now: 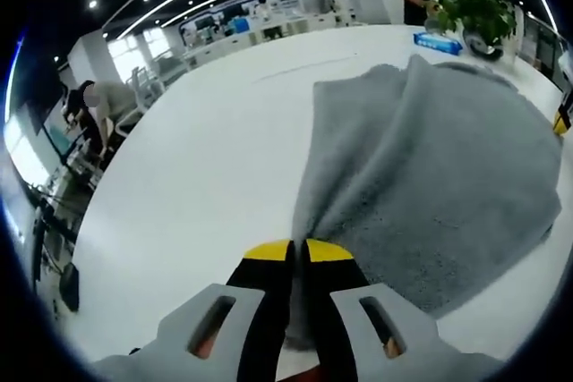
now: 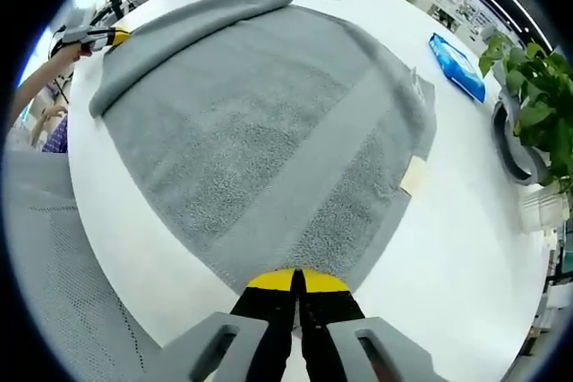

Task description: Open the folded towel by lifting each exposed corner and separating the folded layers until the towel lies flat within the target outline without major curled edges

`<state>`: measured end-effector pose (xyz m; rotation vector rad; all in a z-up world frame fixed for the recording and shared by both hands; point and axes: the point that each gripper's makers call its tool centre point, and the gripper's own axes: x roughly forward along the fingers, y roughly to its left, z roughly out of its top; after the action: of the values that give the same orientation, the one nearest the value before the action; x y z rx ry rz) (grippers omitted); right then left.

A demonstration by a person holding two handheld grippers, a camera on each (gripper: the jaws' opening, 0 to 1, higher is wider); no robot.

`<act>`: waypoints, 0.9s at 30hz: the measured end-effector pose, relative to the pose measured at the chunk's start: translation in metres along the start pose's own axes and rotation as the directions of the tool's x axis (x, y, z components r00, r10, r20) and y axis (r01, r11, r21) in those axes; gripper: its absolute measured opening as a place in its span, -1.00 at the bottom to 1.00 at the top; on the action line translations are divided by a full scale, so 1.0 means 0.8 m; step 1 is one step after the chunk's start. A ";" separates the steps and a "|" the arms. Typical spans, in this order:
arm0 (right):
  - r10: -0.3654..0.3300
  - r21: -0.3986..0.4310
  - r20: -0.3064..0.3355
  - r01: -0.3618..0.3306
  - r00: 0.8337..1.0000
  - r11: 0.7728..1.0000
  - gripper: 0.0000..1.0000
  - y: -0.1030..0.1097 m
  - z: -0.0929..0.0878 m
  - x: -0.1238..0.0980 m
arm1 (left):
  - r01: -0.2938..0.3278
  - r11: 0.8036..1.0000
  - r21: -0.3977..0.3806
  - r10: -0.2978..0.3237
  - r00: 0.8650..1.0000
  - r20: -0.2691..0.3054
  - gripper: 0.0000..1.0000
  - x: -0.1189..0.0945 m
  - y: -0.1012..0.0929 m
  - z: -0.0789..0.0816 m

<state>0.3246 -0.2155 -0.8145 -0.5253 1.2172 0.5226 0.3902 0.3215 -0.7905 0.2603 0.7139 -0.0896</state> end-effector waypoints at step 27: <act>0.008 0.013 0.002 -0.008 1.000 1.000 -1.00 0.001 0.000 -0.001 | -0.104 0.992 -0.072 0.101 0.994 -0.042 -0.92 -0.003 0.093 -0.048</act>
<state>0.3237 -0.2152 -0.8141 -0.5087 1.2202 0.5219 0.3770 0.4033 -0.8014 0.2282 0.7395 0.0397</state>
